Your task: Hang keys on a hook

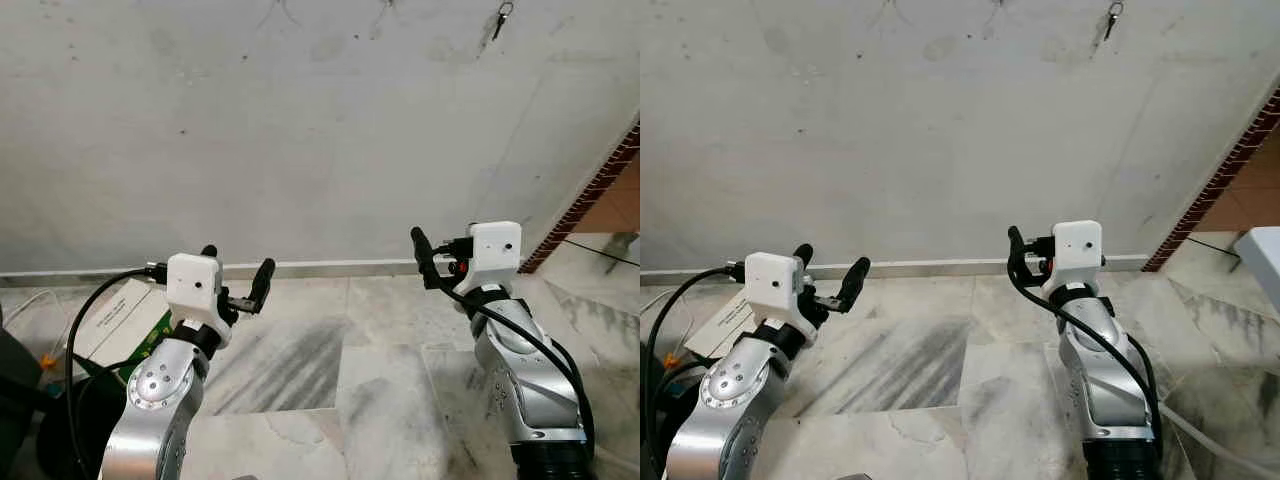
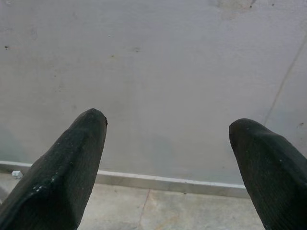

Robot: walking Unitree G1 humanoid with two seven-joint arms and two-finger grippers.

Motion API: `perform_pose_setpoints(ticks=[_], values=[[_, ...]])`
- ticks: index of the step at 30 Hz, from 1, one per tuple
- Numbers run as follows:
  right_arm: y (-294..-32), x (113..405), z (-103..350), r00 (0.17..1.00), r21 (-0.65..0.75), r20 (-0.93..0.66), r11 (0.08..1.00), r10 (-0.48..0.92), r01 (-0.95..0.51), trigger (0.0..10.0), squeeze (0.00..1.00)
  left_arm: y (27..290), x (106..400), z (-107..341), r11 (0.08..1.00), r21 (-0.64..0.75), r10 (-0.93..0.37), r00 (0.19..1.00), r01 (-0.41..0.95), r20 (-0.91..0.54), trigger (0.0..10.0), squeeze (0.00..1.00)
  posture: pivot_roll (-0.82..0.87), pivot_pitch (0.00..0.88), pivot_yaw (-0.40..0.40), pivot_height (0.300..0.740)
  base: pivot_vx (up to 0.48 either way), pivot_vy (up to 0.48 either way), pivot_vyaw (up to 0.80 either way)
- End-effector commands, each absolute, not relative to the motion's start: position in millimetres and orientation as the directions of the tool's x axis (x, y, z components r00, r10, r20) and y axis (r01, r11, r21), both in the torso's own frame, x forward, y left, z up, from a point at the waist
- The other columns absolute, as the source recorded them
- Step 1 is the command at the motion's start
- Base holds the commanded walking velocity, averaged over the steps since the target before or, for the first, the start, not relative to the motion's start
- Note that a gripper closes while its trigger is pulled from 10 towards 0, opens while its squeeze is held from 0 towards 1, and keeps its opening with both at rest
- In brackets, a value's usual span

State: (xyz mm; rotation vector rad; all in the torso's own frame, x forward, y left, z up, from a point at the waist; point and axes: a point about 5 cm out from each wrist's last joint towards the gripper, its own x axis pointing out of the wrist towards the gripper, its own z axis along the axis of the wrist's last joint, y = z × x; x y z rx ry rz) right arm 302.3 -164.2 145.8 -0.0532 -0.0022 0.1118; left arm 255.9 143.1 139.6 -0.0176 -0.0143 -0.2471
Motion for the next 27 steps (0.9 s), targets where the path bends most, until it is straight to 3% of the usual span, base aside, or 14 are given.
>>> perform_pose_setpoints(ticks=[1, 24, 27], values=[[-163.7, 302.6, 150.4, 0.994, -0.06, 0.011, 0.992, 0.109, -0.108, 10.0, 0.0, 147.1, 255.8, 134.9, 0.973, -0.015, -0.232, 0.973, 0.231, -0.01, 10.0, 0.0, 0.04, 0.094, -0.007, 0.74, 0.0, 0.0, -0.77], [-163.9, 300.9, 147.2, 0.995, -0.067, -0.003, 0.993, 0.099, -0.099, 10.0, 0.0, 139.9, 254.8, 130.9, 0.954, -0.095, -0.289, 0.957, 0.285, -0.035, 10.0, 0.0, 0.04, 0.099, -0.003, 0.74, 0.0, 0.0, -0.75], [-168.9, 300.8, 148.9, 0.999, -0.088, 0.014, 0.995, 0.047, -0.046, 10.0, 0.0, 137.7, 253.7, 127.5, 0.942, -0.119, -0.323, 0.945, 0.315, -0.057, 10.0, 0.0, 0.04, 0.1, -0.003, 0.74, 0.0, 0.0, -0.75]])
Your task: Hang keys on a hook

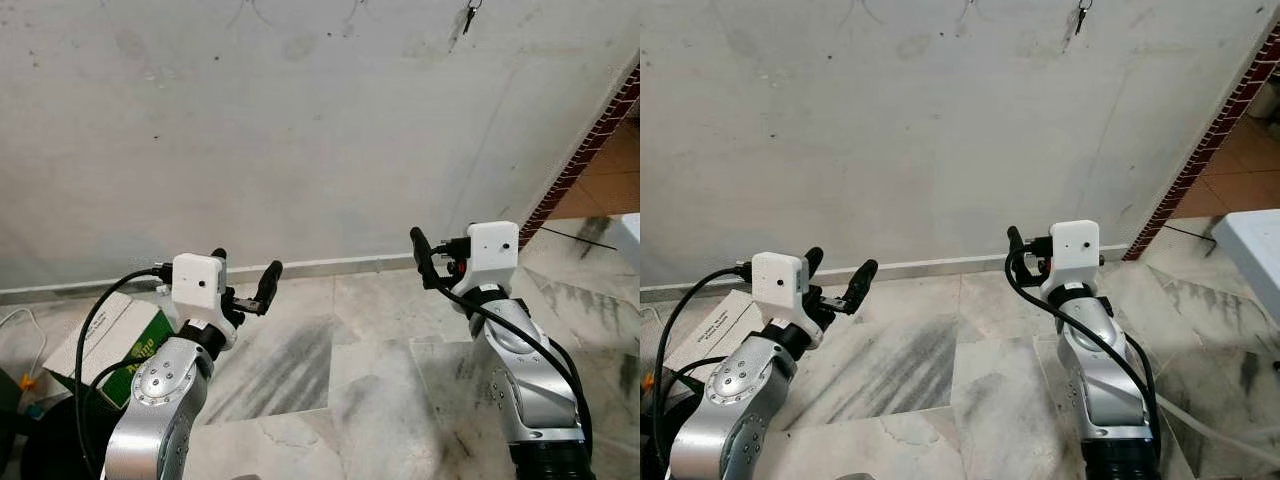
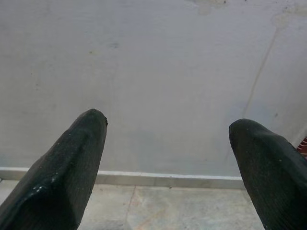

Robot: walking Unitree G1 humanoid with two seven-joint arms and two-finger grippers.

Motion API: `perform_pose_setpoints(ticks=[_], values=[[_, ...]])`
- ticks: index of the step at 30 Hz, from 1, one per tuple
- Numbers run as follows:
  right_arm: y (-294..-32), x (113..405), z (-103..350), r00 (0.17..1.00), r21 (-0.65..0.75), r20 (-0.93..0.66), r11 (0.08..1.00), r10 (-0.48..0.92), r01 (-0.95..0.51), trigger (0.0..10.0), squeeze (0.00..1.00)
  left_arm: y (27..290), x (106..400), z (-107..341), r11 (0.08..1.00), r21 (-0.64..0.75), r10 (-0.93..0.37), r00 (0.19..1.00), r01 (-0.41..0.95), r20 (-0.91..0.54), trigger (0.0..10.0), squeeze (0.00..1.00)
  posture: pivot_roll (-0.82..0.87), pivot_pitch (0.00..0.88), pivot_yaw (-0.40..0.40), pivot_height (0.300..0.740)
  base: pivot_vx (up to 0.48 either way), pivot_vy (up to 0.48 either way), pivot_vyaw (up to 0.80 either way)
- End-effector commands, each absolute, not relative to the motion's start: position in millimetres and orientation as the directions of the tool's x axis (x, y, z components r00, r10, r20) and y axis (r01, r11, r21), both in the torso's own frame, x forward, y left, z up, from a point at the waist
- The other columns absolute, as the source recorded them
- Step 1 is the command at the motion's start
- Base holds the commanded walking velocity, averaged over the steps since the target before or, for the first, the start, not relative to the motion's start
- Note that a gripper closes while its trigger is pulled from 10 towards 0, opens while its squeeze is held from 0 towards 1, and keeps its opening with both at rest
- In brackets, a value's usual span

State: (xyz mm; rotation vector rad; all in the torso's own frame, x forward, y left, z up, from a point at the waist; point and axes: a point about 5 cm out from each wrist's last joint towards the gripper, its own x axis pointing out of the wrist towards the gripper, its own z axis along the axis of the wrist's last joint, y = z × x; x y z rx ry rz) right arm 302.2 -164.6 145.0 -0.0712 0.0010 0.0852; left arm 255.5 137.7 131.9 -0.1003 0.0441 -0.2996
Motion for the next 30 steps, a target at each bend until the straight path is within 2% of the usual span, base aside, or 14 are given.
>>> perform_pose_setpoints(ticks=[1, 8, 17, 23, 26, 27, 30], values=[[-168.9, 300.8, 148.9, 0.999, -0.088, 0.014, 0.995, 0.047, -0.046, 10.0, 0.0, 137.7, 253.7, 127.5, 0.942, -0.119, -0.323, 0.945, 0.315, -0.057, 10.0, 0.0, 0.04, 0.1, -0.003, 0.74, 0.0, 0.0, -0.74], [-190.5, 295.2, 153.6, 0.996, -0.116, 0.05, 0.99, -0.074, 0.08, 10.0, 0.0, 133.0, 252.6, 122.2, 0.92, -0.101, -0.388, 0.917, 0.379, -0.092, 10.0, 0.0, 0.04, 0.086, 0.029, 0.74, 0.0, 0.0, -0.75], [-198.1, 277.9, 145.7, 0.991, -0.123, 0.037, 0.983, -0.131, 0.135, 10.0, 0.0, 118.8, 266.2, 122.6, 0.881, -0.088, -0.472, 0.877, 0.465, -0.09, 10.0, 0.0, -0.01, 0.072, 0.076, 0.74, 0.0, 0.0, -0.77], [-191.6, 274.1, 145.0, 0.992, -0.119, 0.038, 0.985, -0.121, 0.124, 10.0, 0.0, 117.5, 268.7, 121.3, 0.874, -0.088, -0.484, 0.87, 0.477, -0.09, 10.0, 0.0, -0.02, 0.068, 0.079, 0.74, 0.0, 0.0, -0.78], [-188.0, 276.7, 147.9, 0.994, -0.133, 0.046, 0.985, -0.1, 0.105, 10.0, 0.0, 117.0, 269.3, 119.9, 0.874, -0.089, -0.486, 0.87, 0.479, -0.088, 10.0, 0.0, -0.03, 0.066, 0.066, 0.74, 0.0, 0.0, 0.0], [-186.7, 279.0, 147.5, 0.995, -0.15, 0.047, 0.984, -0.09, 0.096, 10.0, 0.0, 115.2, 271.2, 119.0, 0.872, -0.081, -0.488, 0.869, 0.483, -0.079, 10.0, 0.0, -0.03, 0.046, 0.009, 0.74, 0.0, 0.0, 0.0], [-184.7, 284.7, 146.0, 0.996, -0.177, 0.035, 0.981, -0.079, 0.084, 10.0, 0.0, 114.5, 275.8, 117.6, 0.872, -0.061, -0.489, 0.869, 0.485, -0.07, 10.0, 0.0, -0.04, 0.04, -0.009, 0.74, 0.0, 0.0, 0.0]])
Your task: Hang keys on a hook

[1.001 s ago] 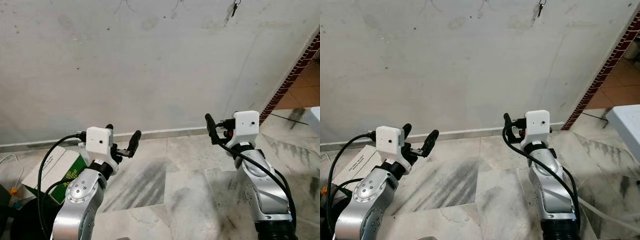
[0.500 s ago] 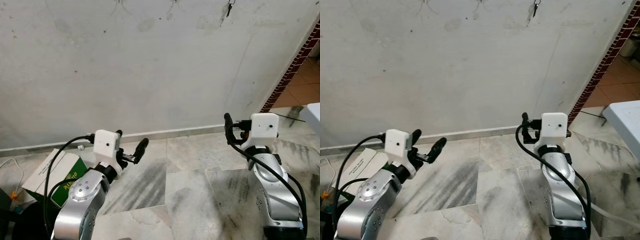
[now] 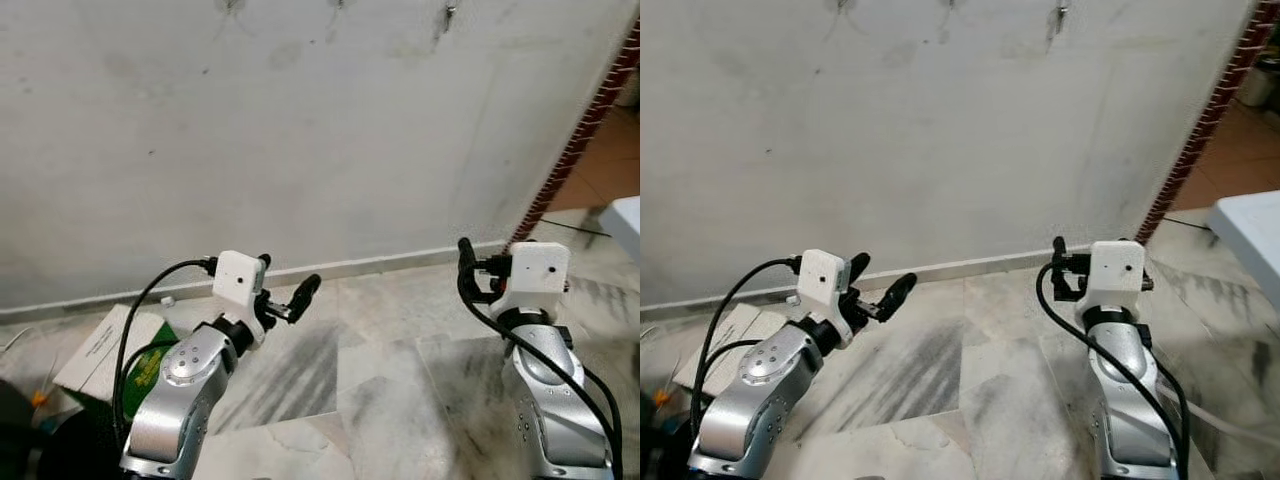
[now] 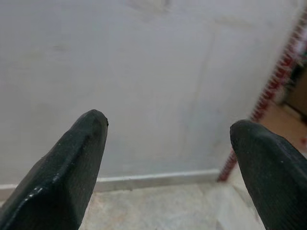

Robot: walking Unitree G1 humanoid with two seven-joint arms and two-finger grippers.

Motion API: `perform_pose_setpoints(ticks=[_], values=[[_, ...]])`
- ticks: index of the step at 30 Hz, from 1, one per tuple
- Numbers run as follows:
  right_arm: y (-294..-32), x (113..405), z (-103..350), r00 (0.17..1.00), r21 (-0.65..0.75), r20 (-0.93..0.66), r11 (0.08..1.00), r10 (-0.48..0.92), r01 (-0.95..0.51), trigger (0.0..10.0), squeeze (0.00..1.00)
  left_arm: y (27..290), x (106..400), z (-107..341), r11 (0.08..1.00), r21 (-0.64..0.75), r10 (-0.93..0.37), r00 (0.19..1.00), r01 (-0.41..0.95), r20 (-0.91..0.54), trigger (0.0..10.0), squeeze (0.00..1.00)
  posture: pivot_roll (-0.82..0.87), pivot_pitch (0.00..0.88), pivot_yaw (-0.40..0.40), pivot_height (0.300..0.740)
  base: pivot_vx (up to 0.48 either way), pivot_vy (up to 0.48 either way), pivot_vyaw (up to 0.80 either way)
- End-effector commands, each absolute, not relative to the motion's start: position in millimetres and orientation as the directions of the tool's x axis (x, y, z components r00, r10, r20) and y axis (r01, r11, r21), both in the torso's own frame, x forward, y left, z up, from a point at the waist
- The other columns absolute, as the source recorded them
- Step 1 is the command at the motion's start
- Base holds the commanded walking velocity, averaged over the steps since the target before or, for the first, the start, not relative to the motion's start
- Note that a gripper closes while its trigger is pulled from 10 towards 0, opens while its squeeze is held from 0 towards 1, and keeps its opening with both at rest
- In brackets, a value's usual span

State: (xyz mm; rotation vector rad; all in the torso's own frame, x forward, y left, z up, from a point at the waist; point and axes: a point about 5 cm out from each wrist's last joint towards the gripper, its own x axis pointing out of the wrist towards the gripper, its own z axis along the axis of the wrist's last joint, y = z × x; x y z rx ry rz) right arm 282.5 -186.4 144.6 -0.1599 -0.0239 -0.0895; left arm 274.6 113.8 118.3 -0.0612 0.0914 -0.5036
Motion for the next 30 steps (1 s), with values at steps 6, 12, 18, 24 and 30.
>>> perform_pose_setpoints(ticks=[6, 12, 18, 24, 30], values=[[-174.9, 293.6, 143.9, 0.999, -0.17, 0.025, 0.984, -0.041, 0.045, 10.0, 0.0, 116.2, 282.0, 114.8, 0.88, -0.067, -0.474, 0.878, 0.47, -0.065, 10.0, 0.0, -0.04, 0.016, -0.004, 0.74, 0.0, 0.0, 0.0], [-159.1, 298.7, 138.0, 0.999, -0.174, 0.036, 0.985, 0.006, 0.001, 10.0, 0.0, 112.5, 283.7, 107.1, 0.887, -0.104, -0.457, 0.886, 0.449, -0.07, 10.0, 0.0, -0.07, 0.0, 0.051, 0.74, 0.0, 0.0, 0.0], [-170.1, 296.3, 132.7, 0.998, -0.16, 0.049, 0.986, -0.038, 0.045, 10.0, 0.0, 112.6, 285.2, 104.9, 0.895, -0.085, -0.443, 0.895, 0.438, -0.053, 10.0, 0.0, -0.04, 0.0, 0.072, 0.74, 0.0, 0.0, 0.0], [-178.8, 299.3, 131.6, 0.996, -0.156, 0.058, 0.985, -0.063, 0.071, 10.0, 0.0, 118.2, 285.3, 107.1, 0.901, -0.037, -0.433, 0.901, 0.432, -0.037, 10.0, 0.0, -0.02, 0.0, 0.077, 0.74, 0.0, 0.0, 0.0], [-180.2, 302.0, 133.7, 0.996, -0.14, 0.065, 0.988, -0.063, 0.072, 10.0, 0.0, 127.8, 280.1, 108.7, 0.923, -0.028, -0.383, 0.923, 0.383, -0.022, 10.0, 0.0, 0.02, 0.0, 0.055, 0.74, 0.0, 0.0, 0.0]])
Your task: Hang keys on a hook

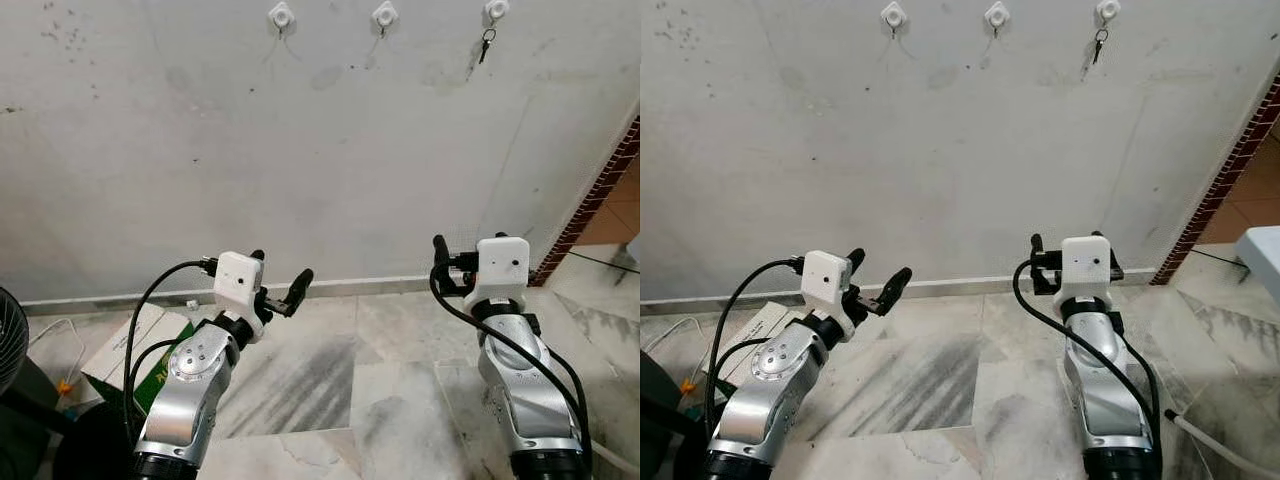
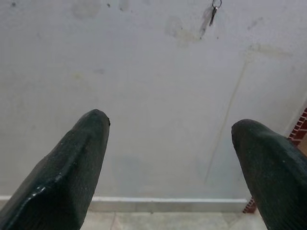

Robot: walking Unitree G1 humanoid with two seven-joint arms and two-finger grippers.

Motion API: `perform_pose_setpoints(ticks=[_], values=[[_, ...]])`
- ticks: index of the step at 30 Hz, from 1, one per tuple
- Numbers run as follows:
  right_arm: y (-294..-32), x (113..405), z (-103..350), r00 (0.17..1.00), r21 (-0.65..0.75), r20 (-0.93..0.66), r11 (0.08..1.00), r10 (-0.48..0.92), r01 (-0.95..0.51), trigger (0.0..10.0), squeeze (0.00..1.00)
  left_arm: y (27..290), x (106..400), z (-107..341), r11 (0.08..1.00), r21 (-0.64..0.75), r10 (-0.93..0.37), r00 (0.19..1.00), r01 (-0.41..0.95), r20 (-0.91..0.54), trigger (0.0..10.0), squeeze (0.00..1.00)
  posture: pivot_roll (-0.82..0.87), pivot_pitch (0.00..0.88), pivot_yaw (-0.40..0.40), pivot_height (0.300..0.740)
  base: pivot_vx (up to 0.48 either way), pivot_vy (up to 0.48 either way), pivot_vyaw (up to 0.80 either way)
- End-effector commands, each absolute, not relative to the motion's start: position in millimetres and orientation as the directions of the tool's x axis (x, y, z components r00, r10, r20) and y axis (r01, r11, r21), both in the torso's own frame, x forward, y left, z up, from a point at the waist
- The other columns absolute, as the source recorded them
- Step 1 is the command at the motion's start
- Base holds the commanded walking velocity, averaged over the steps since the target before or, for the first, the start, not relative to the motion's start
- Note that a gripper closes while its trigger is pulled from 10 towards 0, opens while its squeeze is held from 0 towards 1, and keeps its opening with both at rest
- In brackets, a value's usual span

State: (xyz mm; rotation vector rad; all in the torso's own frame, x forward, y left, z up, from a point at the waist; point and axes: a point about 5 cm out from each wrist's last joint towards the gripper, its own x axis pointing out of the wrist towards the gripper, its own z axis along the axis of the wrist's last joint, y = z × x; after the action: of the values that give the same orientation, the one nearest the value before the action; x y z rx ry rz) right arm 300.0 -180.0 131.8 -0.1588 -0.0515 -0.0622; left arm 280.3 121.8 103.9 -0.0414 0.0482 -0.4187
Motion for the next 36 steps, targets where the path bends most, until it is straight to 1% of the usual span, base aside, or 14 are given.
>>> perform_pose_setpoints(ticks=[1, 4, 9, 12, 17, 29, 36], values=[[-179.6, 302.4, 132.8, 0.997, -0.139, 0.055, 0.988, -0.053, 0.06, 10.0, 0.0, 128.5, 277.6, 109.8, 0.927, -0.033, -0.374, 0.927, 0.374, -0.015, 10.0, 0.0, 0.03, 0.0, 0.037, 0.74, 0.0, 0.0, 0.0], [-174.5, 305.2, 129.5, 0.999, -0.151, 0.037, 0.988, -0.024, 0.029, 10.0, 0.0, 131.5, 273.7, 108.5, 0.934, -0.038, -0.357, 0.934, 0.356, -0.012, 10.0, 0.0, 0.03, 0.0, 0.027, 0.74, 0.0, 0.0, -0.58], [-168.5, 307.6, 134.0, 0.999, -0.145, 0.052, 0.989, 0.0, 0.007, 10.0, 0.0, 131.0, 271.8, 106.3, 0.934, -0.049, -0.356, 0.934, 0.355, -0.023, 10.0, 0.0, 0.02, 0.0, 0.038, 0.74, 0.0, 0.0, -0.78], [-167.1, 310.0, 135.9, 0.998, -0.14, 0.058, 0.99, -0.004, 0.012, 10.0, 0.0, 127.4, 275.2, 107.7, 0.926, -0.05, -0.377, 0.926, 0.375, -0.024, 10.0, 0.0, 0.01, 0.0, 0.041, 0.74, 0.0, 0.0, -0.78], [-162.1, 309.0, 135.3, 0.998, -0.137, 0.059, 0.991, 0.009, -0.001, 10.0, 0.0, 128.2, 280.8, 110.9, 0.931, -0.07, -0.361, 0.932, 0.359, -0.016, 10.0, 0.0, 0.0, 0.0, 0.044, 0.74, 0.0, 0.0, -0.78], [-158.2, 305.8, 131.6, 0.999, -0.137, 0.048, 0.991, 0.008, -0.001, 10.0, 0.0, 126.0, 286.0, 111.7, 0.925, -0.083, -0.373, 0.928, 0.37, -0.016, 10.0, 0.0, -0.01, 0.0, 0.059, 0.74, 0.0, 0.0, -0.78], [-161.0, 306.1, 131.6, 0.999, -0.134, 0.046, 0.991, -0.004, 0.01, 10.0, 0.0, 127.9, 288.8, 112.0, 0.926, -0.103, -0.368, 0.93, 0.364, -0.02, 10.0, 0.0, -0.02, 0.0, 0.066, 0.74, 0.0, 0.0, -0.78]])
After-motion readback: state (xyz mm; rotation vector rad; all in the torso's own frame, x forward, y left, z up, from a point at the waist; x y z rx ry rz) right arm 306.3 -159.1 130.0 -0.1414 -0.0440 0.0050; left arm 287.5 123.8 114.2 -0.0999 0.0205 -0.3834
